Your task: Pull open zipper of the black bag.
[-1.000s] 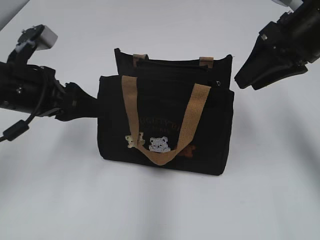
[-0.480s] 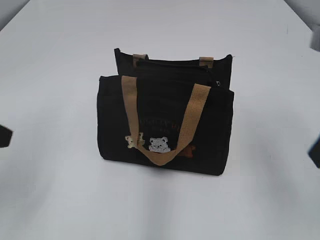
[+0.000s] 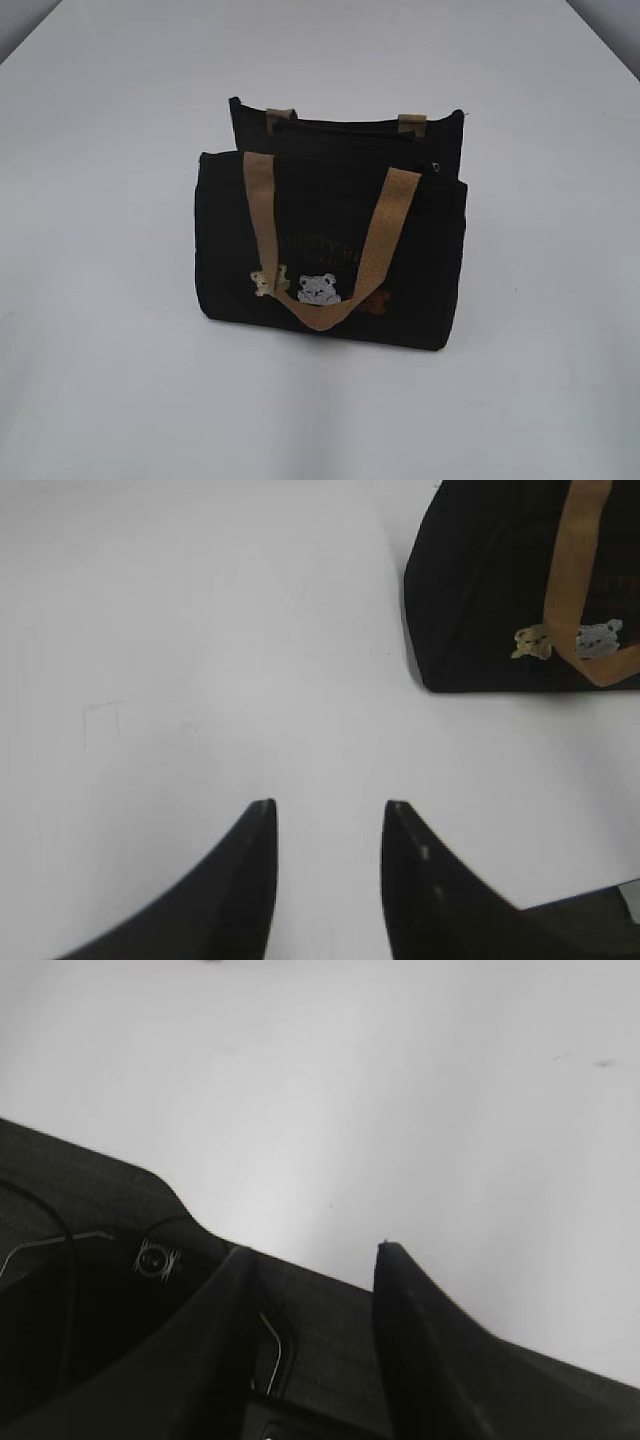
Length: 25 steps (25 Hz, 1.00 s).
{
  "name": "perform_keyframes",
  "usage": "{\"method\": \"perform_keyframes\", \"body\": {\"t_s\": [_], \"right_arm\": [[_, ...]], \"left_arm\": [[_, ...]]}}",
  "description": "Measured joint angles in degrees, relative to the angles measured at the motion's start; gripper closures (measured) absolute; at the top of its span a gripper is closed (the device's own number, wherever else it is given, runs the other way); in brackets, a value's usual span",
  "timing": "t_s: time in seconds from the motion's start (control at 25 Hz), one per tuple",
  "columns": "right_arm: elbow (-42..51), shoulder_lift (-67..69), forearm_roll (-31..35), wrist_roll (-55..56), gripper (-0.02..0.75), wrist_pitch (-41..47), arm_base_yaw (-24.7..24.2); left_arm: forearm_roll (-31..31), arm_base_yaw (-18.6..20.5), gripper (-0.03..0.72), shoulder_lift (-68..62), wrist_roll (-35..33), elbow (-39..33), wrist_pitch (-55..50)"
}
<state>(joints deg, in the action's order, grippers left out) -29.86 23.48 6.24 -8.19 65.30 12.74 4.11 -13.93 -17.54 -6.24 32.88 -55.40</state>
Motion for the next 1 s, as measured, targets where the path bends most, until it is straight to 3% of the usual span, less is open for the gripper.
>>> {"method": "perform_keyframes", "body": {"t_s": [0.44, 1.0], "right_arm": [[1.94, -22.39, -0.4, -0.52, 0.464, -2.04, 0.0], [2.06, -23.9, -1.09, -0.7, 0.464, -2.29, 0.0]], "left_arm": [[-0.76, 0.0, 0.437, 15.65, -0.83, -1.05, 0.5], [0.04, 0.04, 0.438, 18.07, -1.13, -2.69, -5.41]]}}
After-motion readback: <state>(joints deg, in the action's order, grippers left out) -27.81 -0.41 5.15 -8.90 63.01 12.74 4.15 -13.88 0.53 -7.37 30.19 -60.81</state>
